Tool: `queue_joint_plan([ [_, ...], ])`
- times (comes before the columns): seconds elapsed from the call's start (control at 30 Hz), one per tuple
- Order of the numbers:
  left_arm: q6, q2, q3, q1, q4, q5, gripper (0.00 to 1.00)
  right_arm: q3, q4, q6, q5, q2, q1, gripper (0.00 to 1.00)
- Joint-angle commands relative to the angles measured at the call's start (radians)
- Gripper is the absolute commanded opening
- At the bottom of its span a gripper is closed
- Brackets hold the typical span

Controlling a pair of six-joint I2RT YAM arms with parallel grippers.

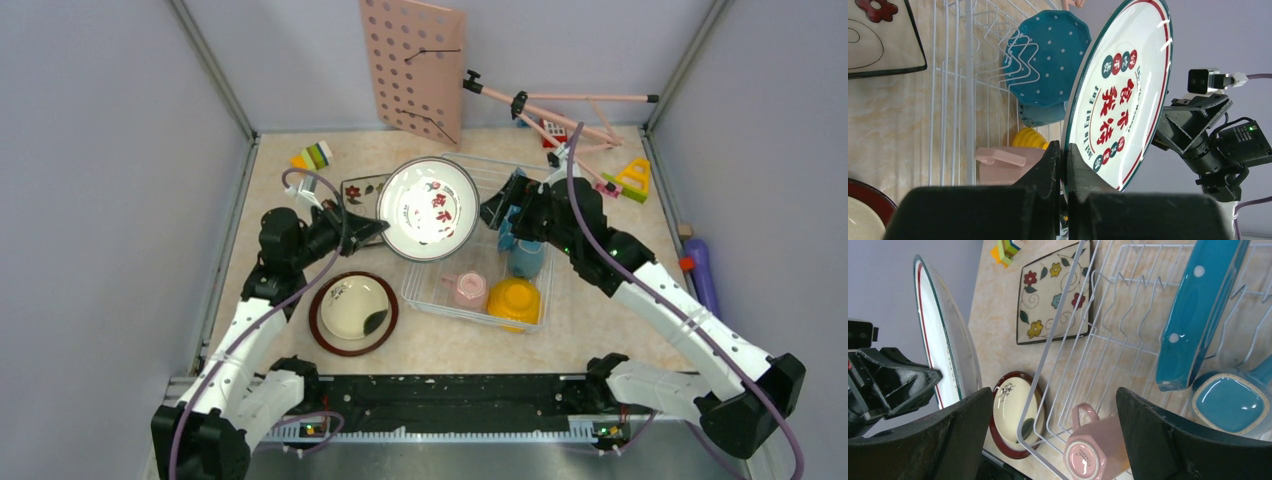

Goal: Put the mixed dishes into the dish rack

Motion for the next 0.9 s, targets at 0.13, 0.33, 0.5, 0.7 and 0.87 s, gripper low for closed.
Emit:
queue_joint_plan([
  [0.13, 0.001, 0.021, 0.028, -0.014, 0.101, 0.007, 0.00, -0.087, 0.137, 0.082, 0.102, -0.117, -0.002, 0.89],
  [0.33, 0.001, 0.034, 0.029, -0.026, 0.112, 0.010, 0.00, -0.121, 0.237, 0.053, 0.039, -0.144, -0.002, 0.85],
  [0.5, 0.001, 0.052, 0.033, -0.040, 0.127, 0.022, 0.00, -0.097, 0.269, 0.051, -0.060, -0.079, -0.002, 0.83],
  [0.7, 0.008, 0.064, 0.038, -0.055, 0.144, 0.049, 0.00, -0.097, 0.299, 0.064, -0.068, -0.049, -0.003, 0.68],
  [0.87, 0.034, 0.083, 0.041, -0.077, 0.144, 0.066, 0.00, -0.097, 0.293, 0.075, -0.087, -0.040, -0.004, 0.45],
])
